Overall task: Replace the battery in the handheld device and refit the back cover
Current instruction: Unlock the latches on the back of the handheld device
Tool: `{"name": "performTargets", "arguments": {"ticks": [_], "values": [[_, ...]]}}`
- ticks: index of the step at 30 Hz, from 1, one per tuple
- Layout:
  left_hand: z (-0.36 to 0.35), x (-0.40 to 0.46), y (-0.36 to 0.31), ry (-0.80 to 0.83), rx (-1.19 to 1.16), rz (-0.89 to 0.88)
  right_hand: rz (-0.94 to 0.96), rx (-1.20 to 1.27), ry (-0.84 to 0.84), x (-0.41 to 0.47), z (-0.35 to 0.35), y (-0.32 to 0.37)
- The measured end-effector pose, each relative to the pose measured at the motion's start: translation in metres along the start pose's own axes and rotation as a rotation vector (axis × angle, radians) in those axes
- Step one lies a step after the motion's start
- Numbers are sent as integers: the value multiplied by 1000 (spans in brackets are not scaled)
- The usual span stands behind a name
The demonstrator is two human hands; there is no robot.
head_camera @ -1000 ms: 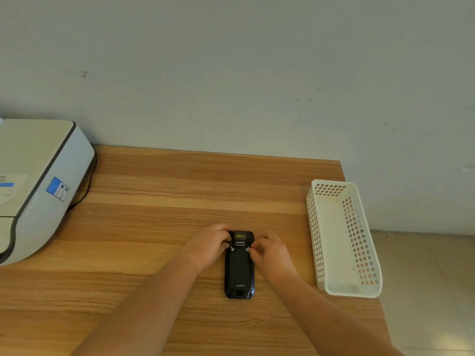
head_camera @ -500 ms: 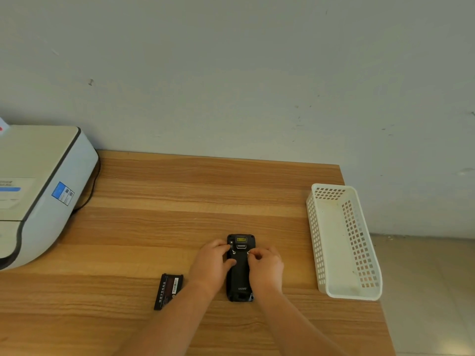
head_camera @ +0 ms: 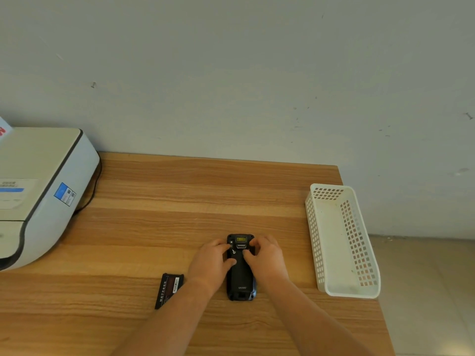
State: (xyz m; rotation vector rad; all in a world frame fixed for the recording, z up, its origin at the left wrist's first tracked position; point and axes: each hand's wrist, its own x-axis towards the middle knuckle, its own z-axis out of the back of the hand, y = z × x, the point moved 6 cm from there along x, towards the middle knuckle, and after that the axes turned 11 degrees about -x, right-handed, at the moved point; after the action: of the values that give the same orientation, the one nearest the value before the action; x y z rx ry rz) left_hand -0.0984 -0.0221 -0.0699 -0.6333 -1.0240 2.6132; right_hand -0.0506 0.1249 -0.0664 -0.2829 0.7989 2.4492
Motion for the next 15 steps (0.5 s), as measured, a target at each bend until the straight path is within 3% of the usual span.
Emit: {"name": "performTargets", "arguments": {"ticks": [4, 15], "values": [[4, -10, 3, -36, 52, 29, 100, -47, 60, 10, -5, 22], [-1, -29, 14, -58, 141, 56, 102, -236, 93, 20, -13, 28]]}}
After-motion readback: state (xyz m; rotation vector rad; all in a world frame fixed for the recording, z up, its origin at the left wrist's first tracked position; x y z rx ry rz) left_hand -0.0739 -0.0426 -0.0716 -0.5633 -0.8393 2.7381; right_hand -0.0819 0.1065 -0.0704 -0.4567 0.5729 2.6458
